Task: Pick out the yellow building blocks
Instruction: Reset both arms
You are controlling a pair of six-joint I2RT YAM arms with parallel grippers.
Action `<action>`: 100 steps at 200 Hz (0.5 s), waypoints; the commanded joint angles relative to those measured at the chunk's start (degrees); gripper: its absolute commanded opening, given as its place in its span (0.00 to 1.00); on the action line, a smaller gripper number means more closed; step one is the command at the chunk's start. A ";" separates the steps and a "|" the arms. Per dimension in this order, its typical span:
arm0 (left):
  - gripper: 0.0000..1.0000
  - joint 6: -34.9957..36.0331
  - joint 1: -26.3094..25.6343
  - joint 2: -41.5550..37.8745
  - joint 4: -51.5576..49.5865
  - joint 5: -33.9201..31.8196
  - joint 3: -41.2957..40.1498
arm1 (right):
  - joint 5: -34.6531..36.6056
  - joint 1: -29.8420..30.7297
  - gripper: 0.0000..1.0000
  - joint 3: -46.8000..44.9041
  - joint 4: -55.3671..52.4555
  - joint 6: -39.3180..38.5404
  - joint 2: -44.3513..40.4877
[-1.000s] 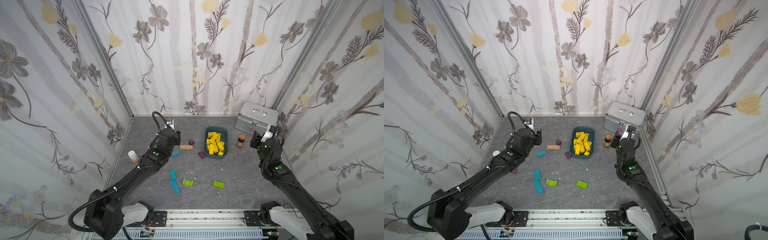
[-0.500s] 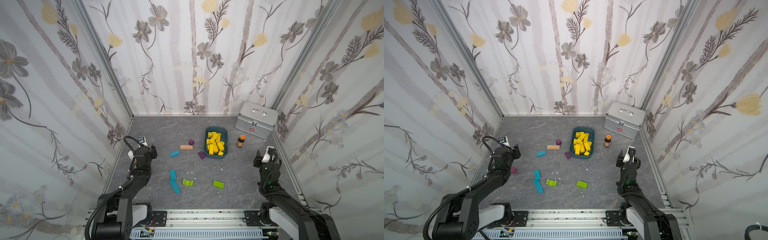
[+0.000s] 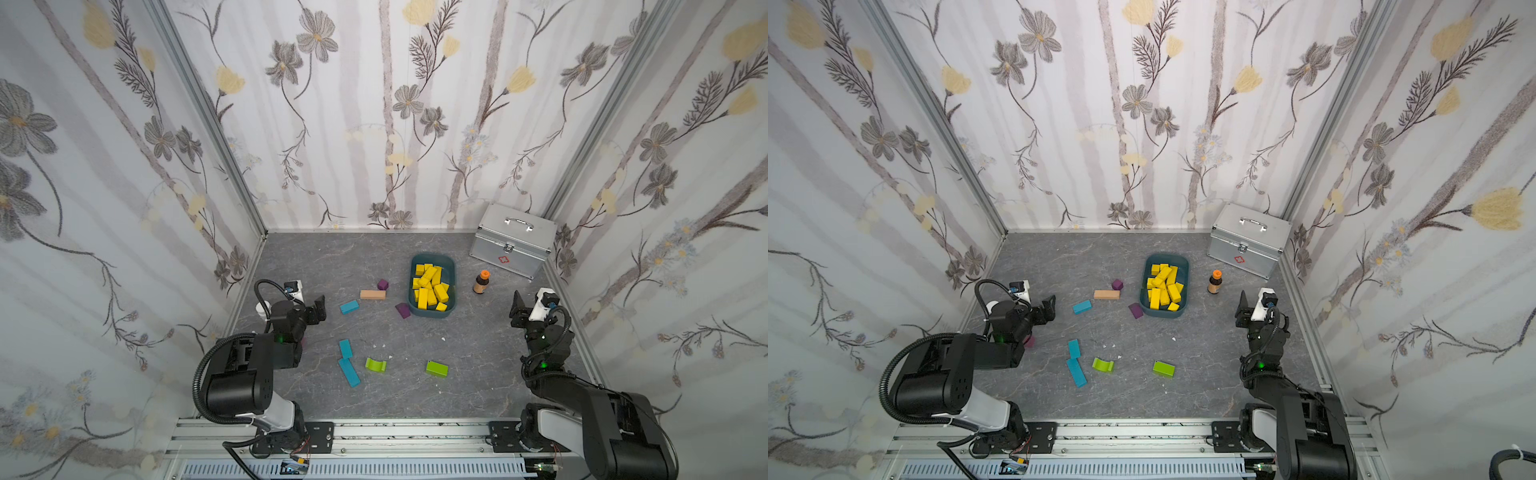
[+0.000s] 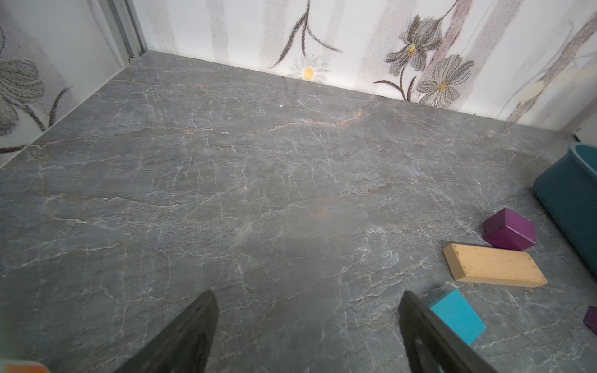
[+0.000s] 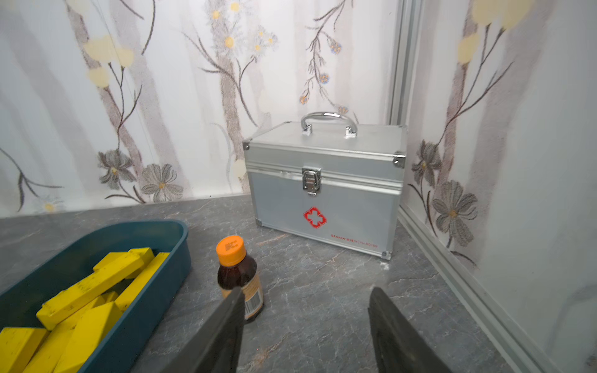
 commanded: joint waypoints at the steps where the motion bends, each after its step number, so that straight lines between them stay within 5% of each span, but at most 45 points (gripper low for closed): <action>1: 1.00 -0.74 -0.14 2.48 8.39 -3.05 -0.08 | -3.18 0.03 0.65 2.01 5.71 0.28 3.52; 50: 1.00 -1.49 -0.73 1.73 3.70 -7.22 1.62 | 4.29 1.75 0.78 8.20 -1.99 1.13 7.88; 58: 1.00 -1.47 -0.86 1.77 3.64 -7.55 1.67 | 4.31 1.75 0.99 8.04 -1.03 1.21 8.25; 100: 1.00 -1.45 -0.93 1.75 3.66 -7.51 1.68 | 4.32 1.83 1.00 7.98 -1.36 1.11 7.98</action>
